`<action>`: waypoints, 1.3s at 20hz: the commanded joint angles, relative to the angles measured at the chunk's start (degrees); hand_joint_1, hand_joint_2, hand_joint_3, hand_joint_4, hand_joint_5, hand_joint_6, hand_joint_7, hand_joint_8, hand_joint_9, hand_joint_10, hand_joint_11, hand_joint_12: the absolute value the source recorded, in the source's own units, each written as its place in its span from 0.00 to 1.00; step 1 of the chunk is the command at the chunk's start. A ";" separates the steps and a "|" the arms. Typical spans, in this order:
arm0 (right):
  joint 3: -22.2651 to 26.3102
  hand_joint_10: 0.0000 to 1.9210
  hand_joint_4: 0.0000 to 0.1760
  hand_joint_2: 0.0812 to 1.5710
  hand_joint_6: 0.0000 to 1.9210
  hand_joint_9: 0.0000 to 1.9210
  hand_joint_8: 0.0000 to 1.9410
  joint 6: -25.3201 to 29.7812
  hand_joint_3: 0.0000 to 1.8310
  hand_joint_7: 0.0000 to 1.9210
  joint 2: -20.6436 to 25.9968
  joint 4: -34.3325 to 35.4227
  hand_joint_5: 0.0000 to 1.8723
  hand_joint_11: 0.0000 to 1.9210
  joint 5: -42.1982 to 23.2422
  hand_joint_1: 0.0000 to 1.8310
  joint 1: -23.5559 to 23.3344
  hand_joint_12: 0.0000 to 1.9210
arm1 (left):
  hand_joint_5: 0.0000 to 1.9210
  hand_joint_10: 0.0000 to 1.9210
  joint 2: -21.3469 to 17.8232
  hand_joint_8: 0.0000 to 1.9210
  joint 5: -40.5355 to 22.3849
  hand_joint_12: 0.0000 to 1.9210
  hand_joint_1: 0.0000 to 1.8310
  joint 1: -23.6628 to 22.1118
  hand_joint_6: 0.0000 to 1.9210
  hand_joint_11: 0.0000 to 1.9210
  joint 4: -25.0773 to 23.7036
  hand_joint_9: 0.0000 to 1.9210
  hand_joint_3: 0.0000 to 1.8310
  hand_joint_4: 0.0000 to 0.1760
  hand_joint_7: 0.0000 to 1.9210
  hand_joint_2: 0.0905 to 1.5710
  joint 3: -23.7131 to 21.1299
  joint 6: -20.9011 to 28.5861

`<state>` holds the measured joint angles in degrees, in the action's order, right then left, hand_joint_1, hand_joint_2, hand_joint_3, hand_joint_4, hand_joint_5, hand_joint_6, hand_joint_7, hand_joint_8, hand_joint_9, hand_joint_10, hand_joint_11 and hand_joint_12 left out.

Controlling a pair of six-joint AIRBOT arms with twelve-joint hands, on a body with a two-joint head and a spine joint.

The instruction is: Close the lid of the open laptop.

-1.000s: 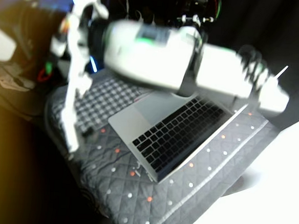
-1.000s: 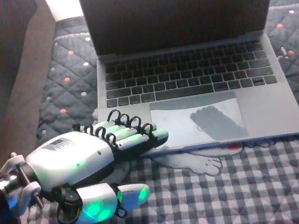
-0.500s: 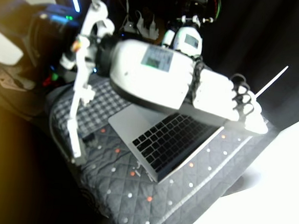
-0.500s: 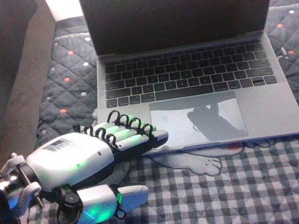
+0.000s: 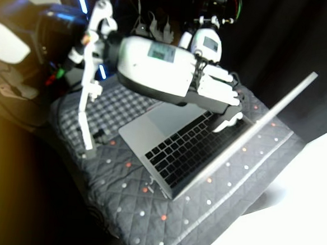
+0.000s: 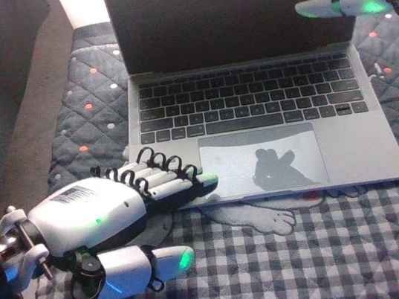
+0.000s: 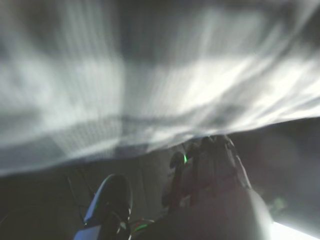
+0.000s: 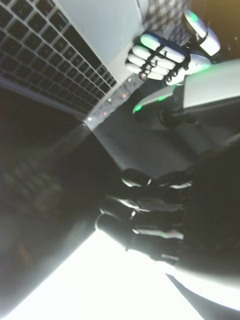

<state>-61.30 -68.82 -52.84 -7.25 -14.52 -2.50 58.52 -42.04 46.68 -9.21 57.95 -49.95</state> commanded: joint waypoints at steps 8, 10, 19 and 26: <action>-1.18 0.00 0.02 0.77 0.00 0.00 0.00 -0.12 0.00 0.00 0.32 0.50 0.00 0.00 -8.79 0.23 -0.77 0.80 | 0.07 0.01 -0.09 0.00 -4.15 0.16 0.14 -0.16 0.00 0.00 0.78 0.05 0.00 0.12 0.05 0.91 0.17 0.15; -2.24 0.00 0.00 0.80 0.00 0.00 0.00 -0.14 0.00 0.00 -0.12 1.45 0.00 0.00 -8.63 0.21 -0.81 0.08 | 0.06 0.00 0.06 0.00 -4.00 0.08 0.12 -0.17 0.00 0.00 0.77 0.04 0.00 0.18 0.04 0.91 0.23 0.14; -10.79 0.00 0.00 0.84 0.00 0.00 0.00 -0.18 0.01 0.00 -4.26 10.65 0.00 0.00 -3.34 0.35 -1.85 0.00 | 0.05 0.01 0.87 0.00 -3.35 0.00 0.07 -0.38 0.00 0.00 0.39 0.03 0.00 0.17 0.04 0.92 0.66 0.13; -9.08 0.00 0.00 0.85 0.00 0.00 0.00 -0.20 0.00 0.00 -2.79 10.76 0.00 0.00 -5.66 0.30 -2.53 0.00 | 0.06 0.01 1.03 0.01 -3.11 0.01 0.14 -0.29 0.01 0.02 0.42 0.04 0.00 0.09 0.05 0.91 0.71 0.15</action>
<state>-70.22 -68.90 -56.62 3.40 -12.45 -4.10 59.13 -41.80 46.61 -9.43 58.57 -50.00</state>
